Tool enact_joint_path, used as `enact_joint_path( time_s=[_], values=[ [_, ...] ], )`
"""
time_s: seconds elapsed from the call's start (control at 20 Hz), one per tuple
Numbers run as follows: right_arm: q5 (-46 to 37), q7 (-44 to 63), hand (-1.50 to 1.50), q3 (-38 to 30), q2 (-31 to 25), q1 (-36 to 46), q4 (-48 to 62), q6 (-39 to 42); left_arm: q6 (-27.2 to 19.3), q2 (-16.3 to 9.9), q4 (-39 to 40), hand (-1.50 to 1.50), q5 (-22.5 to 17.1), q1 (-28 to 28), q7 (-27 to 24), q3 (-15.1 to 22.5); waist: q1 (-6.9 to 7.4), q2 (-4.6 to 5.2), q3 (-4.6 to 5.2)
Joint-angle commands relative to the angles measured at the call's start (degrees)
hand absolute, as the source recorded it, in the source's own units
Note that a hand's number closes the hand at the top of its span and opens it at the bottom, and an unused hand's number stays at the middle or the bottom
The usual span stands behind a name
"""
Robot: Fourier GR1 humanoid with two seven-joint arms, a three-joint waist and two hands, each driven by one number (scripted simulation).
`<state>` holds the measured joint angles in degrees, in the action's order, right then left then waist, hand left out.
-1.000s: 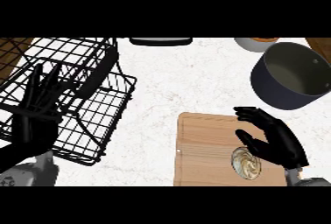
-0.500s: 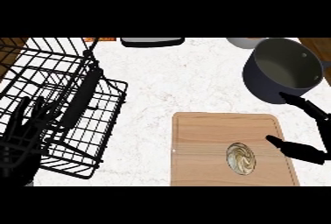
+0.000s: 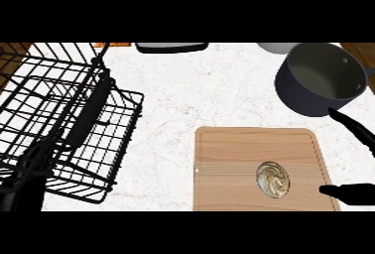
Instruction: Pick the cupcake from the cutting board and place it in the pot
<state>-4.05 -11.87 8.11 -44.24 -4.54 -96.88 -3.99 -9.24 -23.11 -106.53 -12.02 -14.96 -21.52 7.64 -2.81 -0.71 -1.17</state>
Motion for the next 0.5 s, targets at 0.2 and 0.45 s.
enact_joint_path(
  time_s=[0.2, 0.45],
  values=[
    [-4.40, 9.38, -1.50, 5.50, -8.35, 1.26, -5.17, 8.86, -4.58, -4.13, 9.82, 0.00, 2.88, -2.90, 14.27, -2.57, 1.96, 2.05, 1.48],
    [-6.10, 23.89, -1.50, 10.91, -14.14, 5.06, -8.74, 19.92, -5.08, -6.18, 13.03, 0.00, 4.03, 3.84, 21.66, -3.38, 2.91, 1.33, 1.40]
  ],
)
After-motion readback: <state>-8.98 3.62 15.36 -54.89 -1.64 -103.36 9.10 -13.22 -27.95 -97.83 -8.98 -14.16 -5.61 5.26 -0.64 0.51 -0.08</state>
